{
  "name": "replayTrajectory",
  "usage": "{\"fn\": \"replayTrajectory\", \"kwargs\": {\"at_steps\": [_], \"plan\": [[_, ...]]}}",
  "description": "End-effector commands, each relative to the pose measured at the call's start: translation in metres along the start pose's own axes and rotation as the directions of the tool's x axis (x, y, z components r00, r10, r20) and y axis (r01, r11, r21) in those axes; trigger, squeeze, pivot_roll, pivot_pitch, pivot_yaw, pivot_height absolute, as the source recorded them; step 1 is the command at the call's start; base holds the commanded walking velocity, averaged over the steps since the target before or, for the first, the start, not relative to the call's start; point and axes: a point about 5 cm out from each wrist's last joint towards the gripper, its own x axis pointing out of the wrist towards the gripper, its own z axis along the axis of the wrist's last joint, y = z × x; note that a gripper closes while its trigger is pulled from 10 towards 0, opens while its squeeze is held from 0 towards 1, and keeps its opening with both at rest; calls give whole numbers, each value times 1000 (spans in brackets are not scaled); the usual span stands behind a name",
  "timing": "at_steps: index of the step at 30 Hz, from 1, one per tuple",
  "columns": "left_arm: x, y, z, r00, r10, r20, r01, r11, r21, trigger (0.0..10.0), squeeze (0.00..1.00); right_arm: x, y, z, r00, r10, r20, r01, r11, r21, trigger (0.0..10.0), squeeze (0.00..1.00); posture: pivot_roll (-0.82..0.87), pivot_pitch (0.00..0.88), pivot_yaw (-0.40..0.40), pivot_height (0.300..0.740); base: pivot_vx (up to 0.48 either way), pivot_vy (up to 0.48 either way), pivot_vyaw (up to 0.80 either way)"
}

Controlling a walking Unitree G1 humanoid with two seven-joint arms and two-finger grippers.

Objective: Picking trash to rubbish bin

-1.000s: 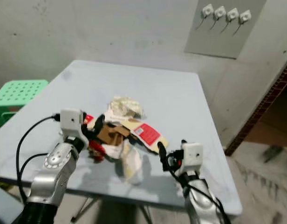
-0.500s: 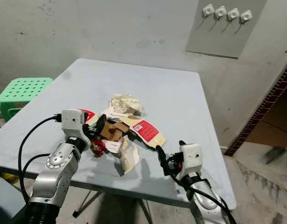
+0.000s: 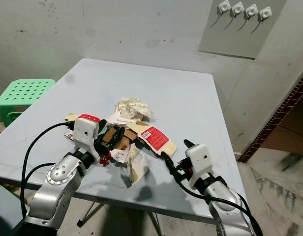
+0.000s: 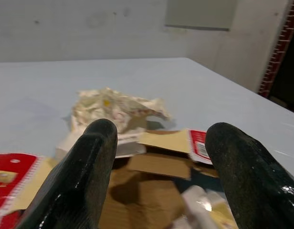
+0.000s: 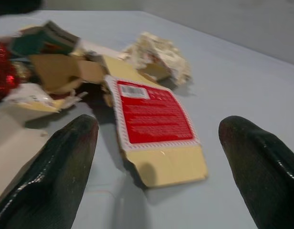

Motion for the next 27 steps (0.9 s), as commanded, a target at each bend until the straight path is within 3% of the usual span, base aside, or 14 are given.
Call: {"fn": "replayTrajectory", "kwargs": {"at_steps": [1, 11, 19, 22, 27], "plan": [[0, -6, 4, 999, -32, 10, 32, 999, 4, 10000, 0, 4, -1, 5, 998, 57, 6, -57, 998, -15, 10000, 0, -29, 0, -74, 740, 0, 0, 0], [-5, -18, -1, 996, -92, -14, 92, 996, 11, 10000, 0, 15, 9, 9, 986, 165, 2, -165, 984, -62, 10000, 0, -23, 0, -78, 740, 0, 0, 0], [-6, -12, -2, 997, -72, -28, 72, 997, 11, 10000, 0, 15, 16, 7, 981, 195, 1, -195, 979, -54, 10000, 0, -26, 0, -75, 740, 0, 0, 0], [-8, -3, 1, 999, -25, -29, 25, 1000, 8, 10000, 0, 14, 16, 9, 984, 178, 18, -177, 984, -28, 10000, 0, -25, 0, -74, 740, 0, 0, 0], [-14, -4, 7, 999, -25, -22, 25, 999, 31, 10000, 0, 11, 16, 7, 985, 169, 21, -169, 985, -20, 10000, 0, -25, 0, -73, 740, 0, 0, 0]]}}
